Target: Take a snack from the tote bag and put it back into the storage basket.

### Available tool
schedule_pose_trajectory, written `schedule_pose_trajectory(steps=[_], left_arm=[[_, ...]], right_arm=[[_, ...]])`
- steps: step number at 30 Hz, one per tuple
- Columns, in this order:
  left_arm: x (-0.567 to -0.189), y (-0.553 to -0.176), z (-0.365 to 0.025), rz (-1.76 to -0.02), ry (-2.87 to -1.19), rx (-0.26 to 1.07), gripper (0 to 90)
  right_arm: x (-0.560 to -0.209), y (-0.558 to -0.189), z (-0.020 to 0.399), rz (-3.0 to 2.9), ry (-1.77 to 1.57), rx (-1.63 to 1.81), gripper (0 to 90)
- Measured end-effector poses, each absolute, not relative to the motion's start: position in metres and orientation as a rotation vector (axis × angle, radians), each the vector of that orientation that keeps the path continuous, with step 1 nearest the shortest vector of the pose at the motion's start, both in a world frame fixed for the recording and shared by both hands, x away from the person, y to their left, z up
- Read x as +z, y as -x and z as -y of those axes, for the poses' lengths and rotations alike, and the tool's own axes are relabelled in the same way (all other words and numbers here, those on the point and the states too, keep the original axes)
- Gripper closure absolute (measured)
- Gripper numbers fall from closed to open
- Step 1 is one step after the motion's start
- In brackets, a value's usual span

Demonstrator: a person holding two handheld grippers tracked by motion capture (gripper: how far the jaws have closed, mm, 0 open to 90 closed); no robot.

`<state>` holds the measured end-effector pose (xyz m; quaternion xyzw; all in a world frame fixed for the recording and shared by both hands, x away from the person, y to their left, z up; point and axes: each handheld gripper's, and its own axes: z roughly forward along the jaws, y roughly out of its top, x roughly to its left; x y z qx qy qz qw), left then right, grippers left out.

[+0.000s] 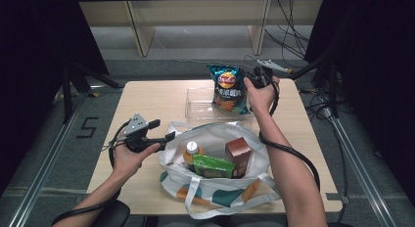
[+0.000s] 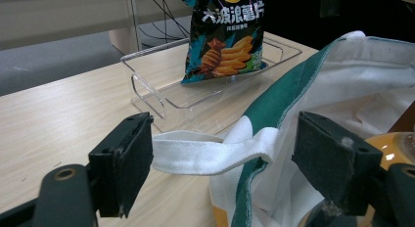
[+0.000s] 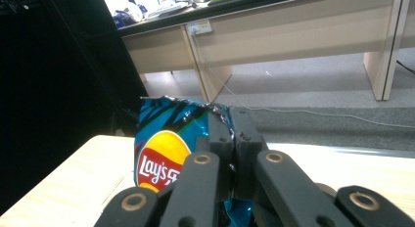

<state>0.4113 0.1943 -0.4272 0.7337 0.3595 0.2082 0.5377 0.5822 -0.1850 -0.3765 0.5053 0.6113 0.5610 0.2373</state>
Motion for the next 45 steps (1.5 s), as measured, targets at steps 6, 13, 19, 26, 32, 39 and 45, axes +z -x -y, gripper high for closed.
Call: schedule_pose_trajectory(steps=[6,13,19,26,32,39,45], left_arm=[[-0.427,-0.411,-0.195,-0.855,-1.748,0.498,21.7],[-0.427,-0.411,-0.195,-0.855,-1.747,0.495,21.7],[-0.428,-0.411,-0.194,-0.854,-1.744,0.494,21.7],[-0.427,-0.411,-0.194,-0.854,-1.746,0.497,21.7],[-0.428,-0.412,-0.194,-0.851,-1.741,0.490,21.7],[-0.428,-0.412,-0.194,-0.851,-1.743,0.489,21.7],[-0.428,-0.412,-0.193,-0.853,-1.739,0.490,21.6]], right_arm=[[-0.378,-0.585,0.191,-1.691,-1.350,1.508,89.6],[-0.380,-0.585,0.194,-1.675,-1.412,1.503,88.5],[-0.381,-0.586,0.198,-1.672,-1.406,1.474,87.4],[-0.382,-0.587,0.201,-1.672,-1.393,1.462,86.3],[-0.385,-0.588,0.203,-1.667,-1.422,1.447,82.6],[-0.386,-0.588,0.207,-1.655,-1.410,1.429,70.2],[-0.387,-0.587,0.209,-1.666,-1.419,1.422,54.6]])
